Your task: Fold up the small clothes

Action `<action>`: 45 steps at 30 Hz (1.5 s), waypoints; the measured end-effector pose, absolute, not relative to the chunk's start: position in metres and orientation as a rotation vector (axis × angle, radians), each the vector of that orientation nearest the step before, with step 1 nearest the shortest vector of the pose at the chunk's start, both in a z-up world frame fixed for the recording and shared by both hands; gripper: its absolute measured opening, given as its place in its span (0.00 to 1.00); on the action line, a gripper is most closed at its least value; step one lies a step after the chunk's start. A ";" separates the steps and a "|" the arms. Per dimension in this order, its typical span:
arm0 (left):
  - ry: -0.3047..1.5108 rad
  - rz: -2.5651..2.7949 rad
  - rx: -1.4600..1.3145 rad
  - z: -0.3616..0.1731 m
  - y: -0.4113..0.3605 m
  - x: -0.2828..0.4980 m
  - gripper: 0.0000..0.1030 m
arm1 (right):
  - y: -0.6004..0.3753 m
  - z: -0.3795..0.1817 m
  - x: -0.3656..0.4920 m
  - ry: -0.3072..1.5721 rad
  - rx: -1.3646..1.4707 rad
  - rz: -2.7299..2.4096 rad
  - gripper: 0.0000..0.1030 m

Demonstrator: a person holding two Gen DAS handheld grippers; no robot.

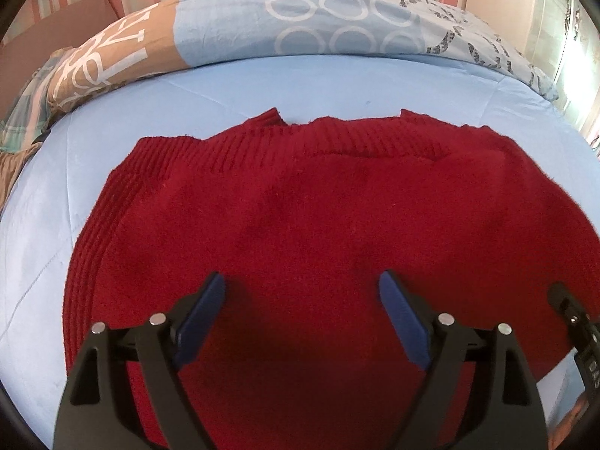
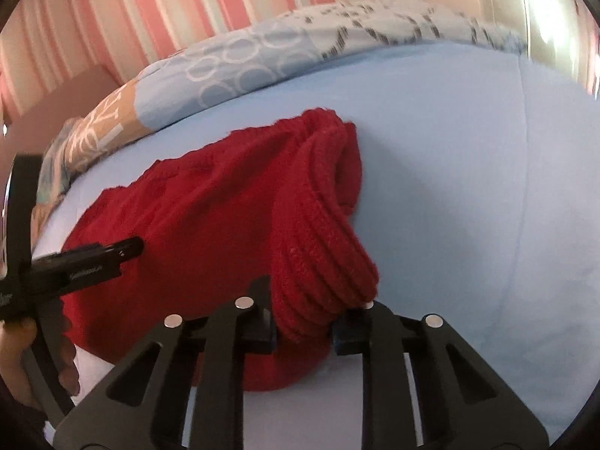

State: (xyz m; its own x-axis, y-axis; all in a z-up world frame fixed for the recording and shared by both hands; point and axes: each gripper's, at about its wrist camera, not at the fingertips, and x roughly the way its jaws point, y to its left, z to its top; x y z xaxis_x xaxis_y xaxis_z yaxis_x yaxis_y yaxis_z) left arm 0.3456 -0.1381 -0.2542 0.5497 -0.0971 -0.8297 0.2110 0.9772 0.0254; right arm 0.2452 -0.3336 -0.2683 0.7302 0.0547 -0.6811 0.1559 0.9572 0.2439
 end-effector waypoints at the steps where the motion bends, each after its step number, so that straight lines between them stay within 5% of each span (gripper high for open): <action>1: 0.970 -0.181 0.131 -0.255 -0.139 0.346 0.83 | -0.334 -0.269 0.246 0.757 0.296 -0.060 0.18; 12: 0.957 -0.254 0.034 -0.239 -0.110 0.340 0.87 | -0.297 -0.226 0.250 0.672 0.246 -0.059 0.13; 23: 0.876 -0.071 0.013 -0.190 0.075 0.342 0.87 | -0.136 -0.174 0.279 0.586 0.030 0.133 0.12; 32: 0.898 0.014 -0.035 -0.193 0.158 0.340 0.87 | 0.002 -0.263 0.289 0.839 -0.272 0.295 0.12; 34: 0.903 -0.012 -0.019 -0.198 0.155 0.336 0.87 | 0.000 -0.260 0.287 0.841 -0.286 0.297 0.13; 38: 0.906 -0.114 0.027 -0.204 0.127 0.335 0.87 | -0.018 -0.234 0.283 0.833 -0.194 0.368 0.33; 45: 0.884 -0.272 0.040 -0.194 0.066 0.343 0.87 | -0.074 -0.218 0.240 0.806 -0.121 0.348 0.42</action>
State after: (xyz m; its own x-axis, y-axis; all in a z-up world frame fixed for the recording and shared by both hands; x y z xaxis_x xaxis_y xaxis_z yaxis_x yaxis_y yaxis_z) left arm 0.3433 0.0661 -0.1940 0.6017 -0.2183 -0.7683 0.2513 0.9648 -0.0774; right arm 0.2402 -0.0743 -0.2175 0.6393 0.2585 -0.7242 -0.3498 0.9365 0.0255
